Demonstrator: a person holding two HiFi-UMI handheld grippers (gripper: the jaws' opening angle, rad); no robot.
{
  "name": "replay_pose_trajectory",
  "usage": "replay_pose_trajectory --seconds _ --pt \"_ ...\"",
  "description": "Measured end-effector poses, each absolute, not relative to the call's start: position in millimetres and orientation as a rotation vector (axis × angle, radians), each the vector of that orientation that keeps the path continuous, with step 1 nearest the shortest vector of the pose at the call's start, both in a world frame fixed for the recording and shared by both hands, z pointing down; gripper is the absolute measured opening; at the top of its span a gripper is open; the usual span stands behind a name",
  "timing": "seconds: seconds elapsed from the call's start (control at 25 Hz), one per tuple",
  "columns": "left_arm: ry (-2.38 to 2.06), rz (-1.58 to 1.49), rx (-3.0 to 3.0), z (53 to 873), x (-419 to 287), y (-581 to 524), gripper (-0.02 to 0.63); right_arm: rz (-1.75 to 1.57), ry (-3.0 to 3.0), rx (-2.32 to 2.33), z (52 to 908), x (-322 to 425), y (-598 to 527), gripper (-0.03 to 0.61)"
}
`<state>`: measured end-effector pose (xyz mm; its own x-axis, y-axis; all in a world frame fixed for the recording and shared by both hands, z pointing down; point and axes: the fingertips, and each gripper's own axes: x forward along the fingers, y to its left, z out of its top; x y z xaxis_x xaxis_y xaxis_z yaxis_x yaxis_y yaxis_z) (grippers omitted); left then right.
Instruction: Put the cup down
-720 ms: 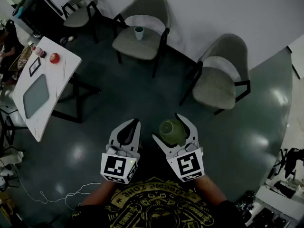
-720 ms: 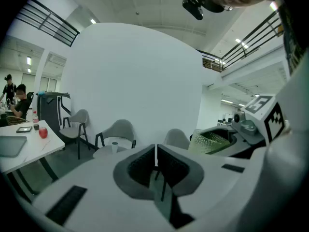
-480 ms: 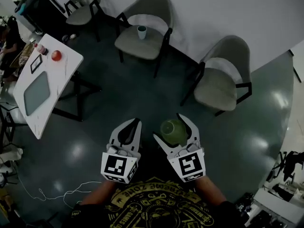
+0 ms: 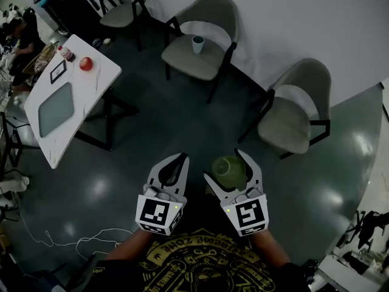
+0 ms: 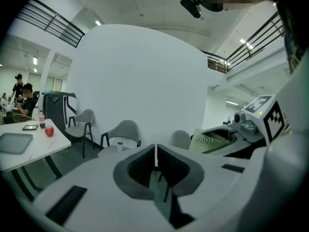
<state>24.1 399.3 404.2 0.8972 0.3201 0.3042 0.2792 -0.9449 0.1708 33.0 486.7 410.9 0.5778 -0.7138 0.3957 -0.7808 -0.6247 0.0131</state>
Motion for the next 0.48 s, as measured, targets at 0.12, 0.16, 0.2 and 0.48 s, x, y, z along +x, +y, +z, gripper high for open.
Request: replay_pose_trajectory --seconds 0.12,0.16,0.2,0.48 --pt "0.42 0.495 2.946 403.2 22.0 384.9 0.026 0.521 -1.289 2.579 404.6 33.1 472.3 0.4" --pt "0.41 0.494 2.944 403.0 21.2 380.2 0.026 0.52 -1.296 2.572 403.7 33.1 467.8 0.4" --pt "0.403 0.494 2.941 402.9 20.5 375.9 0.026 0.52 -1.302 2.568 403.1 33.2 463.5 0.4" --pt "0.35 0.49 2.945 402.3 16.1 342.4 0.026 0.496 -1.334 2.543 396.0 33.5 428.2 0.4"
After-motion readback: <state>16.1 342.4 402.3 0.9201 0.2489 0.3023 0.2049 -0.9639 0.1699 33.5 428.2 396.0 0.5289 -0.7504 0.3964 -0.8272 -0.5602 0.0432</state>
